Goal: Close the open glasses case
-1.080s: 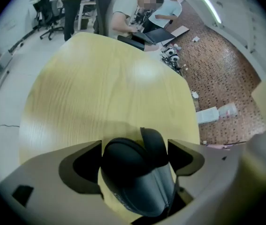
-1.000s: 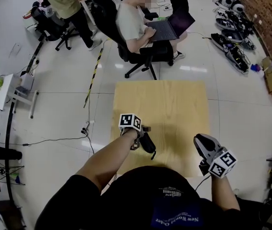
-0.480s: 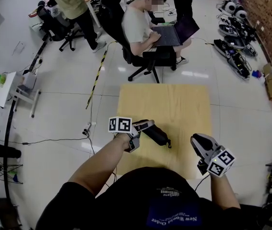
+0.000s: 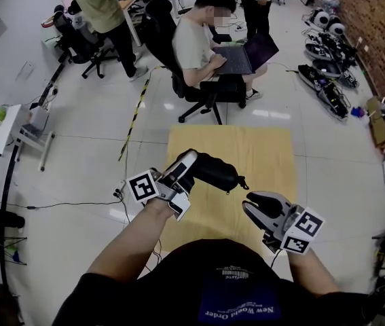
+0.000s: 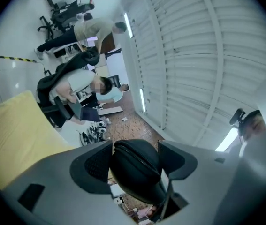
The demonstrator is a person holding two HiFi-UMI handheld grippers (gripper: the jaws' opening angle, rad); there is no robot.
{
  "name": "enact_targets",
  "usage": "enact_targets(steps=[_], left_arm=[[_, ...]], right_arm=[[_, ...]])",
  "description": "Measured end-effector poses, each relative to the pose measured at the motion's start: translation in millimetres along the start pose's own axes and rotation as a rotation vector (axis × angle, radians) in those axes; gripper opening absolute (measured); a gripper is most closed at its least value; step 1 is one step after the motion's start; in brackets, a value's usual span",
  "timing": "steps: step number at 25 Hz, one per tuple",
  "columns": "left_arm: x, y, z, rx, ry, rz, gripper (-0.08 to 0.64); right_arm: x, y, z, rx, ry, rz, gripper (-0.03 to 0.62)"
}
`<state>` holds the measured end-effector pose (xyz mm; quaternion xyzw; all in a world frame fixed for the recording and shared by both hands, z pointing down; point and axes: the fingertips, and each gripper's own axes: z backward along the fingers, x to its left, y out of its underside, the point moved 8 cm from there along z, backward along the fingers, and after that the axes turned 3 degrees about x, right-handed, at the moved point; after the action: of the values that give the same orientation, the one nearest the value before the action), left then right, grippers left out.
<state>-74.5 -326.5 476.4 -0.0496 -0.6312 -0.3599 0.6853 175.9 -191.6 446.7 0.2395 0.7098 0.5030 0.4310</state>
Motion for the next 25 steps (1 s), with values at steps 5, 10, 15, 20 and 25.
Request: enact_targets(steps=[5, 10, 15, 20, 25], left_arm=[[-38, -13, 3, -0.103, 0.062, -0.079, 0.313], [-42, -19, 16, -0.187, 0.004, -0.150, 0.310], [-45, -22, 21, -0.230, -0.046, -0.187, 0.308], [-42, -19, 23, -0.224, -0.082, -0.201, 0.308], [-42, -16, 22, -0.211, -0.069, -0.201, 0.308]], right_arm=[[16, -13, -26, 0.031, 0.003, -0.010, 0.076], [21, -13, -44, 0.048, 0.013, -0.026, 0.097], [21, -17, -58, 0.067, 0.061, -0.045, 0.097], [14, -22, -63, 0.083, 0.126, -0.043, 0.095], [14, -21, -59, 0.081, 0.124, -0.003, -0.011]])
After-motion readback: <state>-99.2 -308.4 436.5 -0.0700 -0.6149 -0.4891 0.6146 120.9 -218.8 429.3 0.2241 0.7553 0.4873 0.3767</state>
